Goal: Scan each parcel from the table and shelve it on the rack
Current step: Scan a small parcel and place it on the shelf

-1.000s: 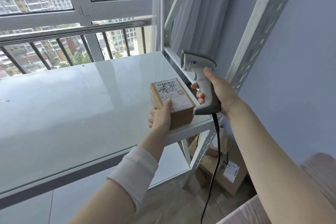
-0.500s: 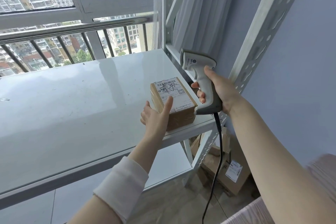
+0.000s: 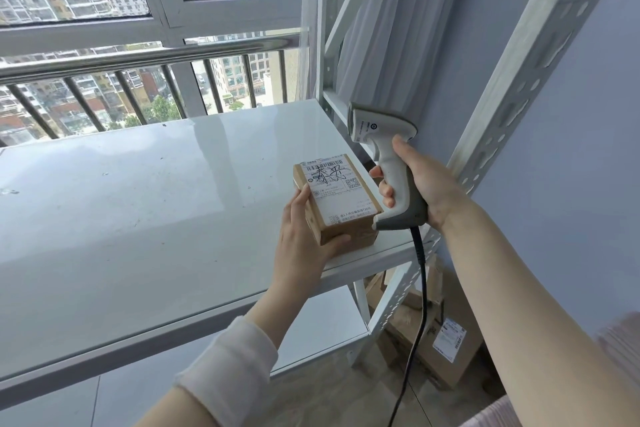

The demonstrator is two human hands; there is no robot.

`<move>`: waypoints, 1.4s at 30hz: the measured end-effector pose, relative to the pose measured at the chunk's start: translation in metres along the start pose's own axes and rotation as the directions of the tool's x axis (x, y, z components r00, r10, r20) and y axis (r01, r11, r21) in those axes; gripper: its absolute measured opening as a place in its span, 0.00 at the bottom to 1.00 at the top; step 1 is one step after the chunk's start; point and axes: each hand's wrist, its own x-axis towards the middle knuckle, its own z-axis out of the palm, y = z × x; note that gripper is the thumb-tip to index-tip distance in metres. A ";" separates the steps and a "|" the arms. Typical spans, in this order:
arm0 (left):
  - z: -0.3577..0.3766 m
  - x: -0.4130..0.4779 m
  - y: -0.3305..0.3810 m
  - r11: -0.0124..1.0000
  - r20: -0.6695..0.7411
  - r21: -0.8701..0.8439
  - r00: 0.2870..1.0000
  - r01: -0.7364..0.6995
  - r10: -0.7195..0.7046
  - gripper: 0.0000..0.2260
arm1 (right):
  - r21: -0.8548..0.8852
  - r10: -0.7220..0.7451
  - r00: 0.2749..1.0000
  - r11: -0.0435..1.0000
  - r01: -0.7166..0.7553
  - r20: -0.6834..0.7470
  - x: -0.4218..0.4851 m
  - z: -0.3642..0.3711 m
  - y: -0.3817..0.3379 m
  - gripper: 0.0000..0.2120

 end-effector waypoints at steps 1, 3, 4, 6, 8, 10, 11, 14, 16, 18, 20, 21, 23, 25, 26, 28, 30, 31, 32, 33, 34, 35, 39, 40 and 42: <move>0.000 0.003 -0.001 1.000 -0.002 -0.008 1.000 0.005 -0.005 0.42 | 0.001 -0.008 1.000 1.000 0.008 -0.002 0.001 0.000 0.001 0.23; 0.000 0.011 -0.004 1.000 -0.004 -0.017 1.000 0.010 -0.010 0.42 | 0.006 -0.025 1.000 1.000 0.025 -0.006 0.003 -0.001 0.002 0.22; 0.000 0.015 -0.004 1.000 -0.007 -0.018 1.000 0.013 -0.013 0.42 | 0.011 -0.033 0.999 0.999 0.033 -0.008 0.004 -0.001 0.002 0.22; 0.001 0.024 -0.004 1.000 -0.013 -0.014 1.000 0.019 -0.019 0.42 | 0.019 -0.038 0.999 0.999 0.038 -0.013 0.004 -0.001 0.003 0.21; 0.002 0.033 -0.004 1.000 -0.020 -0.010 1.000 0.019 -0.019 0.41 | 0.024 -0.033 0.999 0.999 0.033 -0.013 0.005 -0.002 0.004 0.20; 0.003 0.041 -0.003 1.000 -0.027 0.000 0.999 0.024 -0.024 0.41 | 0.029 -0.045 0.999 0.999 0.046 -0.015 0.006 -0.003 0.006 0.19; 0.004 0.045 -0.002 1.000 -0.031 -0.001 0.999 0.028 -0.028 0.41 | 0.029 -0.050 0.999 0.998 0.050 -0.015 0.007 -0.003 0.008 0.19; 0.006 0.055 -0.002 1.000 -0.033 -0.011 0.999 0.029 -0.030 0.41 | 0.034 -0.051 0.999 0.998 0.051 -0.014 0.009 -0.004 0.009 0.18; 0.007 0.062 -0.003 1.000 -0.032 -0.005 0.999 0.029 -0.029 0.41 | 0.043 -0.063 0.998 0.997 0.064 -0.016 0.010 -0.005 0.008 0.17; 0.008 0.068 -0.003 1.000 -0.033 0.000 0.999 0.030 -0.030 0.41 | 0.043 -0.072 0.997 0.996 0.073 -0.018 0.011 -0.005 0.008 0.17; 0.009 0.072 -0.003 0.999 -0.036 0.001 0.999 0.033 -0.033 0.41 | 0.048 -0.071 0.997 0.996 0.071 -0.018 0.012 -0.005 0.010 0.17; 0.010 0.073 -0.003 0.999 -0.037 0.000 0.999 0.034 -0.034 0.41 | 0.053 -0.068 0.997 0.996 0.069 -0.019 0.012 -0.005 0.010 0.17; 0.010 0.075 -0.003 0.999 -0.038 0.002 0.999 0.035 -0.035 0.41 | 0.062 -0.068 0.997 0.996 0.069 -0.024 0.011 -0.004 0.011 0.17; 0.010 0.077 -0.002 0.999 -0.038 0.004 0.998 0.041 -0.041 0.41 | 0.070 -0.069 0.997 0.995 0.071 -0.030 0.011 -0.004 0.012 0.16; 0.009 0.077 -0.002 0.999 -0.037 0.004 0.998 0.045 -0.044 0.41 | 0.073 -0.067 0.997 0.995 0.069 -0.033 0.011 -0.005 0.012 0.16; 0.009 0.079 -0.001 0.999 -0.034 0.007 0.998 0.048 -0.048 0.41 | 0.071 -0.064 0.997 0.995 0.066 -0.036 0.009 -0.005 0.012 0.16; 0.008 0.080 -0.002 0.999 -0.032 0.006 0.998 0.053 -0.053 0.41 | 0.071 -0.062 0.997 0.995 0.065 -0.040 0.007 -0.005 0.011 0.15; 0.009 0.080 -0.002 0.998 -0.030 0.006 0.998 0.057 -0.057 0.41 | 0.073 -0.061 0.997 0.995 0.064 -0.044 0.006 -0.005 0.011 0.15; 0.009 0.080 -0.002 0.998 -0.029 0.005 0.998 0.062 -0.062 0.41 | 0.073 -0.061 0.997 0.995 0.064 -0.048 0.005 -0.005 0.011 0.15; 0.009 0.079 -0.002 0.998 -0.027 0.000 0.997 0.068 -0.068 0.42 | 0.069 -0.063 0.997 0.995 0.066 -0.051 0.003 -0.005 0.010 0.15; 0.009 0.078 -0.002 0.997 -0.023 -0.009 0.997 0.077 -0.078 0.43 | 0.064 -0.066 0.997 0.996 0.069 -0.050 0.002 -0.005 0.011 0.15; 0.008 0.076 -0.002 0.996 -0.021 -0.017 0.996 0.089 -0.089 0.45 | 0.058 -0.068 0.997 0.996 0.071 -0.047 0.000 -0.004 0.011 0.15; 0.004 0.058 -0.008 0.990 -0.034 -0.042 0.990 0.136 -0.138 0.47 | 0.041 -0.075 0.996 0.996 0.077 -0.052 -0.009 0.002 0.014 0.14; 0.002 0.051 -0.010 0.985 -0.051 -0.066 0.985 0.158 -0.162 0.46 | 0.032 -0.077 0.996 0.996 0.079 -0.053 -0.012 0.003 0.016 0.14; -0.002 0.033 -0.011 0.967 -0.087 -0.162 0.974 0.195 -0.211 0.42 | 0.012 -0.080 0.996 0.997 0.080 -0.046 -0.022 0.007 0.020 0.15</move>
